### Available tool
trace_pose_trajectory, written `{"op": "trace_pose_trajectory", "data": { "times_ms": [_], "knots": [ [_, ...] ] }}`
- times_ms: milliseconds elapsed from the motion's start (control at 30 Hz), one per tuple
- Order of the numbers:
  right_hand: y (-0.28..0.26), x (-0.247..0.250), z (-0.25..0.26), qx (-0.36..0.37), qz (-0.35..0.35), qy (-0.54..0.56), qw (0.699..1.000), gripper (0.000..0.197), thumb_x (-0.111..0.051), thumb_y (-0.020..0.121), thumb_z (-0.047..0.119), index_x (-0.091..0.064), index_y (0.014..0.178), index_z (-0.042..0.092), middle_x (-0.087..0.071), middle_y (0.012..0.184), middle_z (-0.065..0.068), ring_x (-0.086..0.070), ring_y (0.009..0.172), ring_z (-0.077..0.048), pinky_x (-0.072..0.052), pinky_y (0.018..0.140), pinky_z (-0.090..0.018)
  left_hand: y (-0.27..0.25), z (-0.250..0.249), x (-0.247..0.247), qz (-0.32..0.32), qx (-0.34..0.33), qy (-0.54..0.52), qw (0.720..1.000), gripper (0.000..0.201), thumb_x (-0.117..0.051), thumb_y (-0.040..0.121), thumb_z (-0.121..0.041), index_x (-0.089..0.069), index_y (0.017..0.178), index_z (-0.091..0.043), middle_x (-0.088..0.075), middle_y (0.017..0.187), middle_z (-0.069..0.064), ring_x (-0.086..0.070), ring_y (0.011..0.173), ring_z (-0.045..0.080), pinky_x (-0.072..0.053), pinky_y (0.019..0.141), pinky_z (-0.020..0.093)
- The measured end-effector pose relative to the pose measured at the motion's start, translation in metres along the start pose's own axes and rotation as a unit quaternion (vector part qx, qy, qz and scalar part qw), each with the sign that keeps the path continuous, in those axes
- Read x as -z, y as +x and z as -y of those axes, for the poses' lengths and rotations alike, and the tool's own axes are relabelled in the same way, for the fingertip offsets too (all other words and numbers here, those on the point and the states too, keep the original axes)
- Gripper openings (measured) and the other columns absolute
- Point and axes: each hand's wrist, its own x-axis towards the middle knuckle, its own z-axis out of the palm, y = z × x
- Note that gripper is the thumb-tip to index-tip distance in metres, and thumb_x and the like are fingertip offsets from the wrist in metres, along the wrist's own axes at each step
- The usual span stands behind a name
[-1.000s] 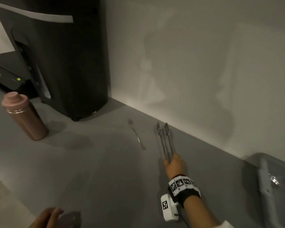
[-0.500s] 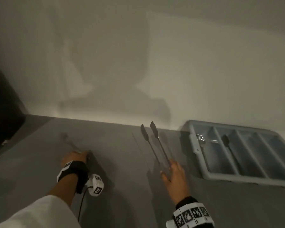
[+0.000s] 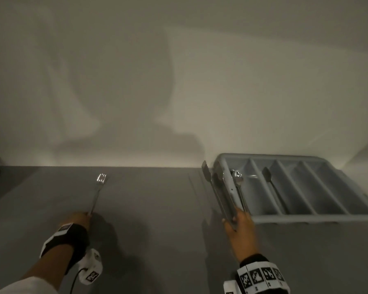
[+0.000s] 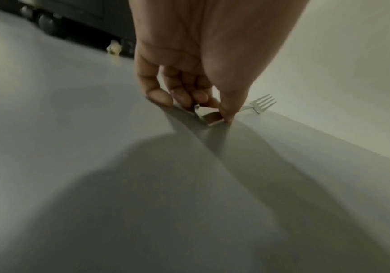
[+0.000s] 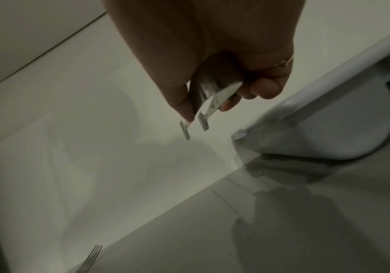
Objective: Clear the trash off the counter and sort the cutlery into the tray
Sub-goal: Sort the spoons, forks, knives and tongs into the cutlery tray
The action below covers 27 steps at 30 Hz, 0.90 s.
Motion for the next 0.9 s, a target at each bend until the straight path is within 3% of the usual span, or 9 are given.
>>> {"op": "trace_pose_trajectory", "data": {
  "times_ms": [100,200,367,433,500,600,733,767,900],
  "knots": [
    [-0.002,0.018,-0.018,-0.011,-0.013,0.02,1.0,0.043,-0.063,0.083,0.014,-0.049,0.123,0.005,-0.049,0.105,-0.004,-0.052,0.103,-0.025,-0.043,0.093,-0.035,-0.037,-0.012,-0.001,0.005,-0.018,-0.007,1.0,0.028,-0.047,0.092,-0.012,-0.062,0.103,0.008,-0.06,0.115,0.029,-0.058,0.102,0.04,-0.043,0.088,0.041],
    [-0.004,0.038,-0.043,-0.023,-0.03,0.029,0.999,0.043,-0.063,0.083,0.014,-0.05,0.123,0.004,-0.052,0.113,-0.009,-0.051,0.11,-0.029,-0.043,0.098,-0.039,-0.074,-0.024,-0.015,-0.008,-0.041,-0.037,0.998,0.029,-0.041,0.094,-0.011,-0.058,0.107,0.01,-0.058,0.118,0.029,-0.056,0.109,0.04,-0.041,0.094,0.041],
    [0.001,0.081,-0.091,-0.051,-0.052,0.014,0.997,0.048,-0.063,0.083,0.015,-0.048,0.127,0.003,-0.052,0.123,-0.017,-0.05,0.113,-0.032,-0.042,0.102,-0.042,-0.151,-0.068,-0.068,-0.046,-0.115,-0.127,0.984,0.029,-0.041,0.095,-0.013,-0.053,0.109,0.009,-0.058,0.113,0.036,-0.056,0.105,0.045,-0.042,0.09,0.048],
    [0.008,0.099,-0.107,-0.069,-0.048,0.016,0.996,0.05,-0.062,0.084,0.017,-0.046,0.129,0.001,-0.049,0.127,-0.018,-0.049,0.116,-0.032,-0.04,0.104,-0.041,-0.19,-0.094,-0.09,-0.065,-0.16,-0.168,0.971,0.027,-0.043,0.094,-0.014,-0.054,0.106,0.007,-0.061,0.104,0.031,-0.059,0.093,0.039,-0.041,0.081,0.044],
    [0.022,0.119,-0.118,-0.09,-0.026,0.032,0.995,0.047,-0.061,0.086,0.016,-0.046,0.127,-0.003,-0.049,0.124,-0.019,-0.05,0.114,-0.033,-0.04,0.098,-0.035,-0.226,-0.123,-0.109,-0.069,-0.206,-0.206,0.954,0.018,-0.044,0.093,-0.012,-0.056,0.091,0.003,-0.059,0.081,0.023,-0.055,0.076,0.031,-0.039,0.072,0.041],
    [0.056,0.147,-0.131,-0.12,0.019,0.025,0.992,0.044,-0.056,0.089,0.019,-0.045,0.123,-0.008,-0.048,0.125,-0.023,-0.05,0.113,-0.034,-0.039,0.096,-0.033,-0.261,-0.164,-0.138,-0.062,-0.252,-0.225,0.939,0.026,-0.045,0.093,-0.014,-0.046,0.067,-0.018,-0.049,0.06,0.009,-0.052,0.062,0.03,-0.041,0.062,0.041],
    [0.11,0.164,-0.142,-0.139,0.08,-0.012,0.987,0.046,-0.049,0.091,0.027,-0.044,0.124,-0.005,-0.047,0.131,-0.02,-0.049,0.117,-0.032,-0.039,0.099,-0.035,-0.299,-0.216,-0.168,-0.068,-0.297,-0.257,0.917,0.032,-0.046,0.091,-0.024,-0.041,0.059,-0.02,-0.044,0.052,0.001,-0.045,0.051,0.019,-0.034,0.053,0.035],
    [0.12,0.165,-0.144,-0.139,0.097,-0.032,0.985,0.044,-0.048,0.091,0.028,-0.046,0.122,-0.003,-0.049,0.13,-0.02,-0.051,0.116,-0.032,-0.041,0.097,-0.034,-0.308,-0.227,-0.175,-0.075,-0.307,-0.263,0.912,0.031,-0.045,0.089,-0.027,-0.041,0.059,-0.02,-0.043,0.051,0.0,-0.045,0.049,0.012,-0.034,0.052,0.035],
    [0.146,0.161,-0.143,-0.118,0.141,-0.109,0.977,0.037,-0.047,0.089,0.031,-0.055,0.11,0.002,-0.06,0.117,-0.017,-0.06,0.096,-0.03,-0.045,0.076,-0.029,-0.33,-0.25,-0.205,-0.082,-0.292,-0.285,0.91,0.034,-0.046,0.093,-0.019,-0.038,0.06,-0.021,-0.04,0.053,0.0,-0.042,0.049,0.01,-0.038,0.057,0.036]
  ]
}}
